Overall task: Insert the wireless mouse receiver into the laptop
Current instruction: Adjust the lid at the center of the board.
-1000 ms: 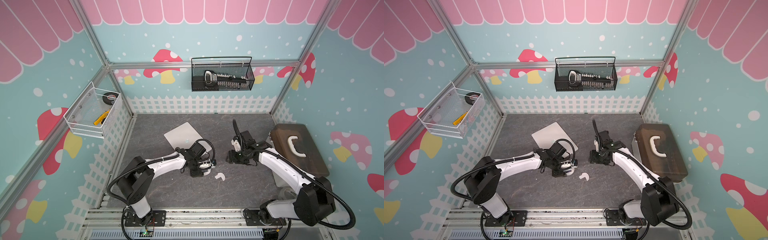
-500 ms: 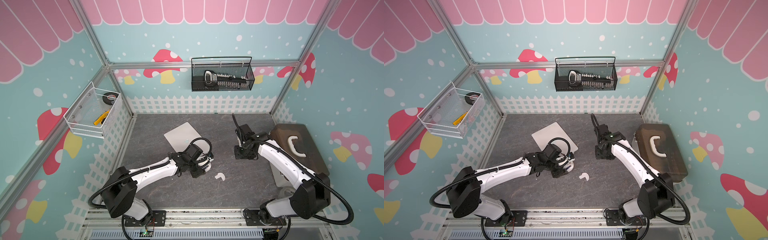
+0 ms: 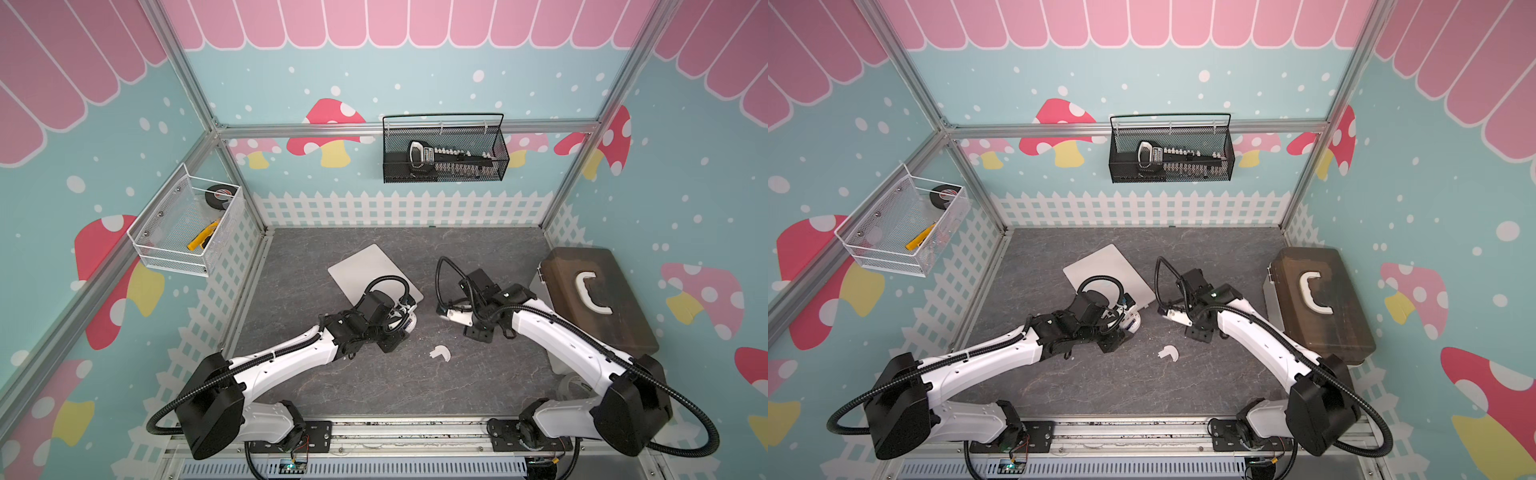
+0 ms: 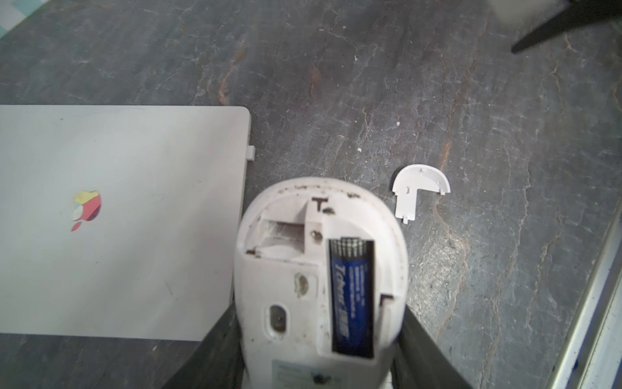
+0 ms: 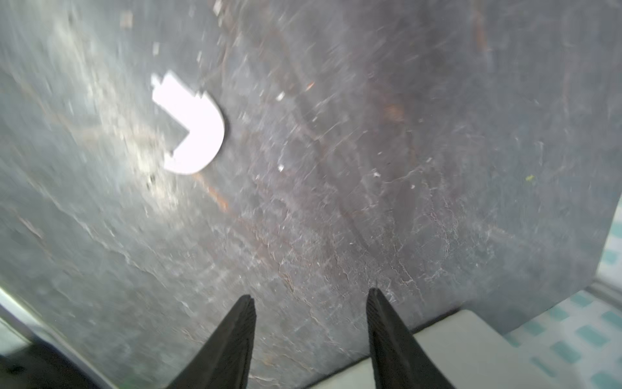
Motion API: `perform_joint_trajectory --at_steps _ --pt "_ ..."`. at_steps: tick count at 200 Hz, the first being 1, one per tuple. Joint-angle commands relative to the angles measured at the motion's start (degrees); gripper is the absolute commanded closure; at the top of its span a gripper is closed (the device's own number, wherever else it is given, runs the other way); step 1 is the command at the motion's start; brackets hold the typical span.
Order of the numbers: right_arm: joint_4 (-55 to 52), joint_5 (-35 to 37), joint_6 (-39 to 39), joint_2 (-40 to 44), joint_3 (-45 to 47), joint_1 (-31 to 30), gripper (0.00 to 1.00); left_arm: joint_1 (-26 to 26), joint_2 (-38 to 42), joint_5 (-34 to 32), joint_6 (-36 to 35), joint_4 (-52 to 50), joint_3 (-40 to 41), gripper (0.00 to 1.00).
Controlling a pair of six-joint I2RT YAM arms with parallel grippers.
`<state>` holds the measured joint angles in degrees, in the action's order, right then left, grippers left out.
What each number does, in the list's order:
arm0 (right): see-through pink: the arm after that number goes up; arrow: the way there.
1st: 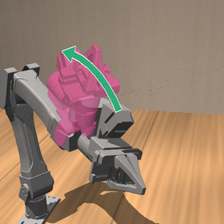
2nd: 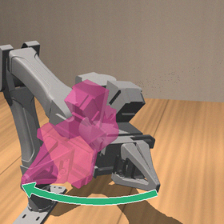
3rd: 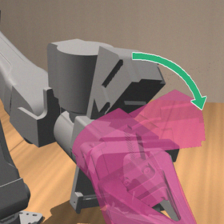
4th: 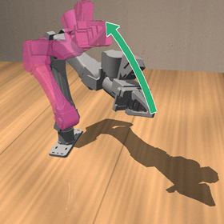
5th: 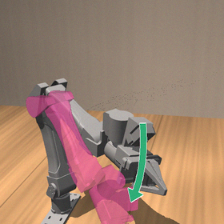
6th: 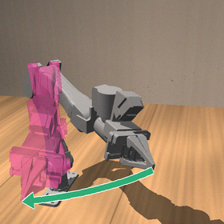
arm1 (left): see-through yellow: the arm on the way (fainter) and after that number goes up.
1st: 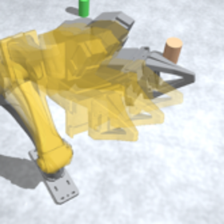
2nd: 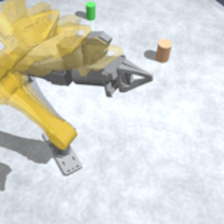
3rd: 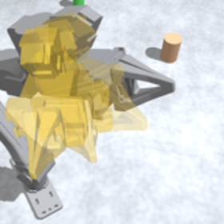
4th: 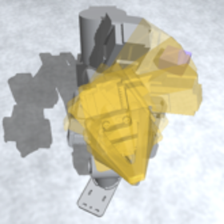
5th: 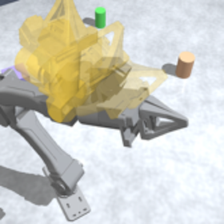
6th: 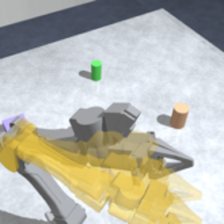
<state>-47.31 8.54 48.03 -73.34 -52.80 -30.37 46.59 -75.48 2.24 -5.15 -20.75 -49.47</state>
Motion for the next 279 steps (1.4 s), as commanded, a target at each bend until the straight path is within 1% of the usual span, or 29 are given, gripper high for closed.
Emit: perform_joint_trajectory --at_steps 1,14,30,39,50,66,84,94,99,103,114,126,137,147,157,164,174,181,185,194,203,217,228,231,238,244,252,262,279 --pt "16.5 0.16 35.18 3.49 7.81 4.95 0.48 0.17 3.38 -1.57 3.14 -3.12 -1.25 0.49" --pt "18.33 1.53 38.33 1.55 8.54 6.23 0.49 0.17 4.89 -0.46 2.58 -6.03 -1.93 0.49" --pt "19.82 -2.42 41.01 1.36 8.73 5.35 0.48 0.0 6.75 -0.11 0.66 -9.07 -2.12 0.48" --pt "21.07 -2.1 41.29 0.98 8.32 3.21 0.48 -0.3 7.85 -0.56 -0.13 -10.26 -1.94 0.48" --pt "21.38 -0.7 41.77 0.2 7.39 -0.01 0.52 -0.74 9.24 -1.61 -0.48 -11.01 -1.15 0.48" --pt "19.42 -0.93 41.6 -0.42 5.95 -3.87 0.52 -1.72 10.99 -2.02 -0.27 -10.8 0.26 0.48" --pt "16.56 -1.44 39.96 -1.57 4.61 -6.37 0.52 -2.61 11.98 -2.06 0.16 -10.07 1.41 0.48" --pt "16.25 -2.16 36.49 -2.13 3.95 -7.26 0.52 -2.89 12.05 -2.24 0.27 -9.61 1.81 0.48" --pt "16.4 -2.8 33.06 -2.28 3.42 -7.52 0.52 -2.98 12.08 -2.24 0.39 -9.46 1.99 0.48" --pt "16.55 -3.35 29.86 -2.44 2.79 -7.73 0.53 -3.08 12.07 -2.37 0.47 -9.41 1.99 0.48" --pt "17.16 -3.79 18.98 -2.92 0.46 -8.5 0.65 -3.24 12.33 -2.33 0.72 -9.0 2.31 0.48" --pt "21.25 0.93 -2.64 -3.81 -3.25 -9.24 0.7 -3.26 12.63 -2.56 1.01 -8.7 2.67 0.48" --pt "20.34 9.31 -23.42 -5.87 -8.82 -9.27 0.73 -3.35 12.76 -2.75 1.32 -8.42 3.04 0.48" --pt "13.06 15.07 -40.58 -8.91 -16.06 -9.25 0.74 -3.32 12.99 -2.98 1.62 -8.4 3.15 0.48" --pt "2.2 16.16 -54.37 -12.53 -23.33 -9.01 0.76 -3.38 13.12 -3.02 1.62 -8.35 3.31 0.48" --pt "-4.73 15.56 -63.46 -15.22 -28.08 -8.97 0.76 -3.41 13.25 -3.18 1.71 -8.35 3.29 0.48" --pt "-11.23 11.25 -75.12 -17.87 -32.38 -8.79 0.7 -3.43 13.43 -3.63 1.93 -8.35 3.25 0.48" --pt "-15.11 8.89 -85.54 -18.93 -34.15 -8.74 0.69 -3.43 13.59 -3.96 2.1 -8.42 3.16 0.48" --pt "-16.36 6.78 -91.01 -18.96 -34.23 -8.74 0.69 -3.43 13.67 -4.08 2.22 -8.38 3.16 0.48" --pt "-16.68 0.56 -99.92 -18.42 -32.42 -8.62 0.67 -3.43 13.91 -4.33 2.5 -8.43 3.21 0.47" --pt "-16.34 -2.94 -110.83 -16.76 -29.03 -8.5 0.67 -3.43 14.09 -4.68 2.75 -8.34 3.31 0.47" --pt "-11.17 -8.91 -127.01 -12.28 -20.6 -8.52 0.69 -3.43 14.35 -5.04 3.24 -8.05 3.55 0.47" --pt "-4.93 -11.22 -139.27 -7.98 -13.56 -8.99 0.7 -3.43 14.63 -5.07 3.55 -7.62 3.76 0.47" --pt "-3.54 -11.41 -143.99 -6.94 -11.71 -9.15 0.7 -3.43 14.68 -5.08 3.64 -7.57 3.85 0.47" --pt "-0.49 -10.26 -152.66 -4.71 -8.75 -10.03 0.69 -3.43 14.78 -5.21 3.8 -7.23 4.07 0.47" --pt "1.57 -7.66 -157.74 -3.59 -7.71 -10.99 0.68 -3.43 14.79 -5.3 3.97 -6.99 4.27 0.47" --pt "0.99 -2.11 -161.75 -3.49 -9.08 -11.76 0.67 -3.43 14.77 -5.31 4.03 -6.64 4.47 0.47" --pt "-3.07 3.61 -167.35 -4.49 -12.34 -12.85 0.6 -3.43 14.75 -5.53 4.24 -6.33 4.65 0.47" --pt "-3.27 6.58 -174.83 -6.35 -13.56 -13.82 0.58 -3.38 14.52 -5.82 4.43 -6.11 4.66 0.47"
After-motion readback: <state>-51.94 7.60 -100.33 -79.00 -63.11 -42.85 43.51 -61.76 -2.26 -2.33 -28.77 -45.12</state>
